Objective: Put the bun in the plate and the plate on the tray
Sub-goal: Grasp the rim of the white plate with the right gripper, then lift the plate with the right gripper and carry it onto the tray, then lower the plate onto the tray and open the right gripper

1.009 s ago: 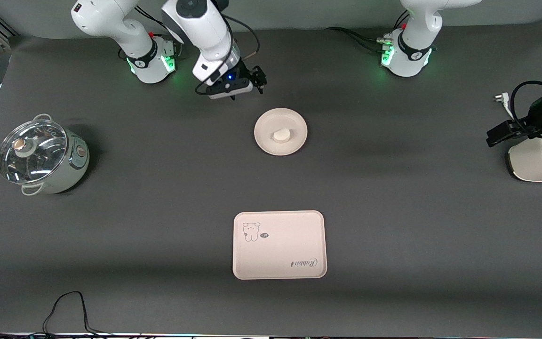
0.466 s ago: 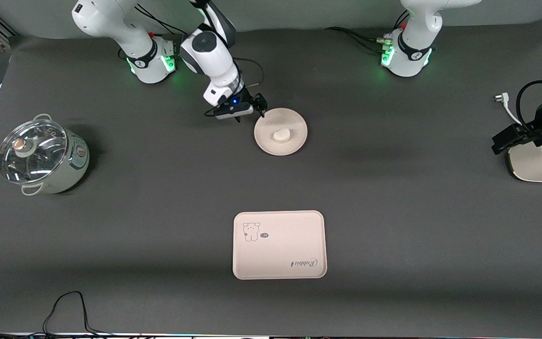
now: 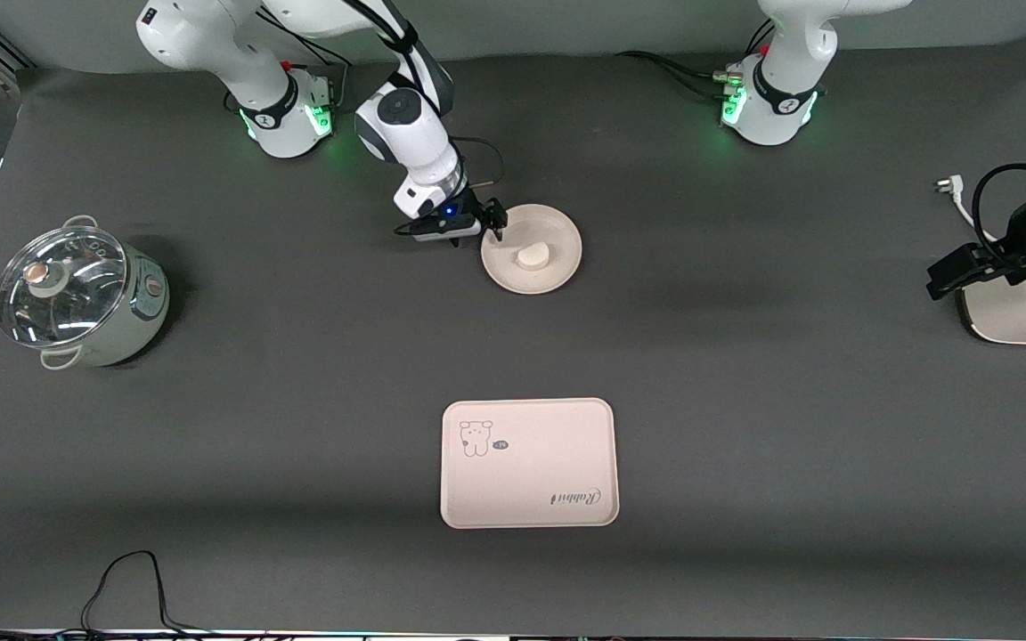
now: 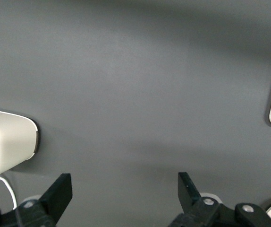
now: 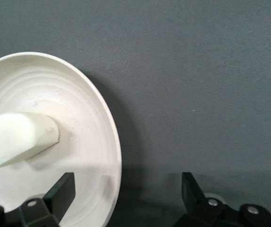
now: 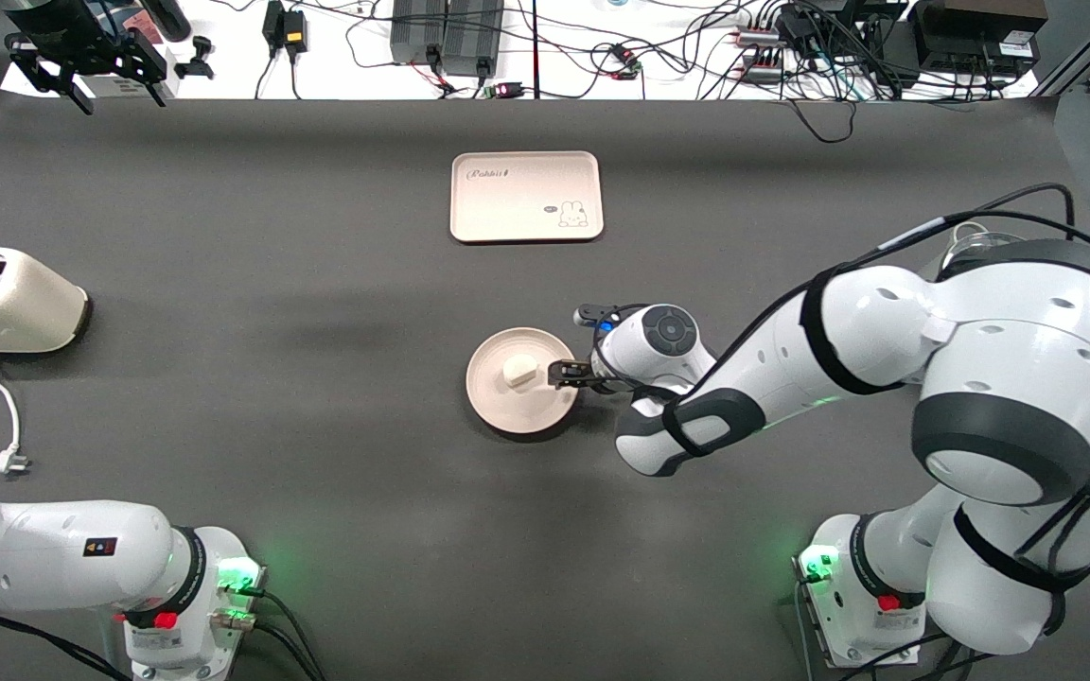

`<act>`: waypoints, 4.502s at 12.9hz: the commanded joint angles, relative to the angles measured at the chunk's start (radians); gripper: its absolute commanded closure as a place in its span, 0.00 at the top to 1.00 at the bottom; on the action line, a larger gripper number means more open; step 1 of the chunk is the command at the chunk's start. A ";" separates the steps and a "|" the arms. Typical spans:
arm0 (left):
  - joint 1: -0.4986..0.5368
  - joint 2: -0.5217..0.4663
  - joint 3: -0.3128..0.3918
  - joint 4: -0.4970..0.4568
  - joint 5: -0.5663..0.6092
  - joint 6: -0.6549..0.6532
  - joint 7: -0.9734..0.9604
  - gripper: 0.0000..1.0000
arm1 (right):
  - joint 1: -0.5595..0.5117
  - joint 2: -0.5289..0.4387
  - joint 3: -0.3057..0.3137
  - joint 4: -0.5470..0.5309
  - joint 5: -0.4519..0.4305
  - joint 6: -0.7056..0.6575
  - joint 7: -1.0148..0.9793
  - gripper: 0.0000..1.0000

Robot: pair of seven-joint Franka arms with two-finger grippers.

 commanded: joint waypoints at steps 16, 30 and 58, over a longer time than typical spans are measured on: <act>-0.004 0.009 0.001 0.019 -0.008 -0.018 0.015 1.00 | -0.001 0.018 -0.001 0.043 0.017 0.004 -0.003 0.00; -0.006 0.009 0.001 0.016 -0.008 -0.020 0.015 1.00 | -0.187 -0.297 -0.015 0.176 0.284 -0.423 -0.322 0.00; -0.007 0.024 0.001 0.009 -0.008 -0.021 0.015 1.00 | -0.425 0.606 -0.038 1.175 0.232 -0.504 -0.410 0.06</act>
